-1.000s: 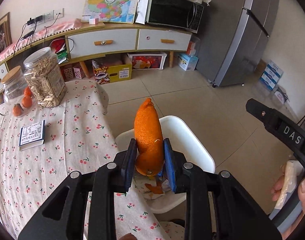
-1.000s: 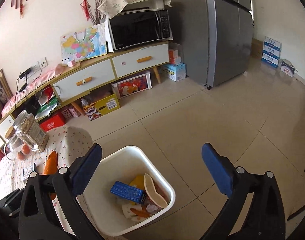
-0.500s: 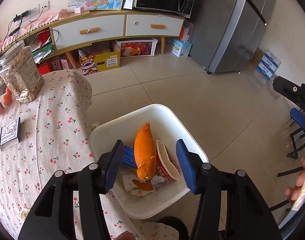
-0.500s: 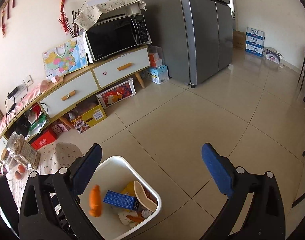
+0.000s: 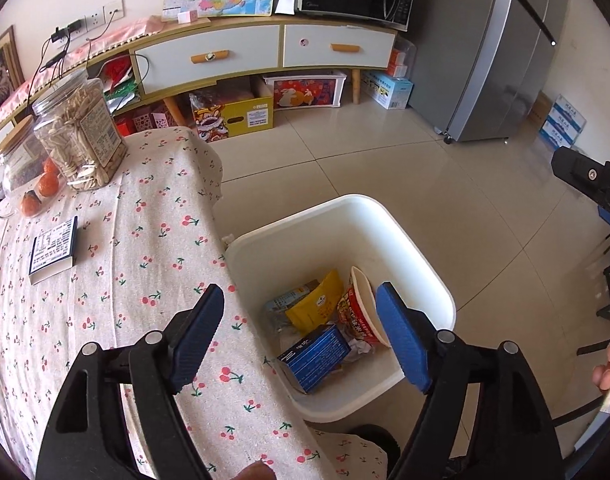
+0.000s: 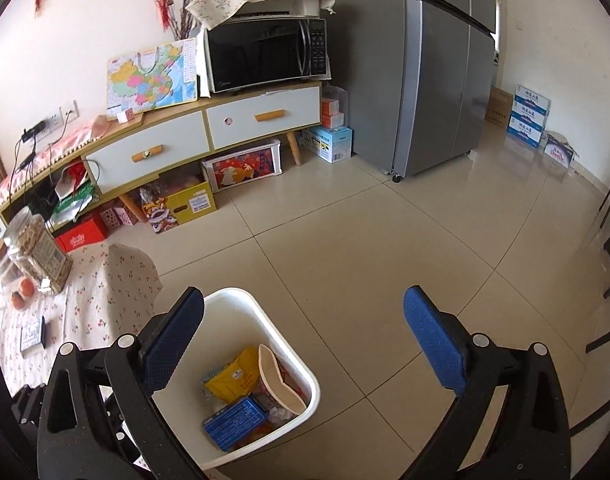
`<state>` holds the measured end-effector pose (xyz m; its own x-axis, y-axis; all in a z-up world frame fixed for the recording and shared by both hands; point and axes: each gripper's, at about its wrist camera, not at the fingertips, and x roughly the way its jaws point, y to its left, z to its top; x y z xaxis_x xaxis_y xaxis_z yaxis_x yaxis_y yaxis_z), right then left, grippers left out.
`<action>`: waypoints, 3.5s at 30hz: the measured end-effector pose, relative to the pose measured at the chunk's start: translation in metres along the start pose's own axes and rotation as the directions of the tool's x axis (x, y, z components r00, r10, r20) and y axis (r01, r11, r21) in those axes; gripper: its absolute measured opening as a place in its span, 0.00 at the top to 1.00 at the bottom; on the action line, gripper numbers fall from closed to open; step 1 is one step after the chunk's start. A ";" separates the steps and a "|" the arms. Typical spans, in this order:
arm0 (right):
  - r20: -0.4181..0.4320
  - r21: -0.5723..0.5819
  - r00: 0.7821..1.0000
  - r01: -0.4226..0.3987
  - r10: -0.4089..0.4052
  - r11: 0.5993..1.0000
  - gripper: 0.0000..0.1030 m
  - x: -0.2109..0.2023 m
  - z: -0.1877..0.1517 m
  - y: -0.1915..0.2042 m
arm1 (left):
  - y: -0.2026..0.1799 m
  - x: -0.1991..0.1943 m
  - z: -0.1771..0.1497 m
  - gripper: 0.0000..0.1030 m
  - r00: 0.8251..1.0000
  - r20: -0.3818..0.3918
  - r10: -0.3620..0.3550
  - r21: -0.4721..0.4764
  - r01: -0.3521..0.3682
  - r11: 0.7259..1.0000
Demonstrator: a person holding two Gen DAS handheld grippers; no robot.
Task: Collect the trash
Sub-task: 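Move both open tools back from the bin toward the table, then grasp the white crumpled tissue on the tablecloth with the left tool, then grasp the small white-and-blue card box with the right tool while the left tool holds the tissue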
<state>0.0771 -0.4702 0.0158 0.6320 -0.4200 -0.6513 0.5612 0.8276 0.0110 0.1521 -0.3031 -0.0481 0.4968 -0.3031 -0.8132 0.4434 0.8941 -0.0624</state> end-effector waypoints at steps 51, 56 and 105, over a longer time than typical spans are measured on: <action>-0.196 -0.388 0.950 -0.301 0.242 0.871 0.07 -0.015 -0.068 0.222 | 0.179 -0.017 -0.110 0.38 0.984 -0.127 0.126 -0.180 -0.148 0.972; -0.216 -0.391 0.943 -0.322 0.254 0.862 0.07 -0.012 -0.070 0.235 | 0.182 -0.020 -0.109 0.58 0.985 -0.115 0.131 -0.142 -0.146 0.979; -0.409 -0.591 0.854 -0.517 0.322 0.619 0.07 0.043 -0.078 0.461 | 0.358 -0.129 -0.104 0.57 0.974 -0.049 0.222 -0.478 -0.218 0.851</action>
<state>0.3214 -0.0778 -0.0661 0.5024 0.0604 -0.8625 -0.2947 0.9498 -0.1052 0.1695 0.0906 -0.0257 0.5458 -0.0808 -0.8340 -0.0870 0.9845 -0.1523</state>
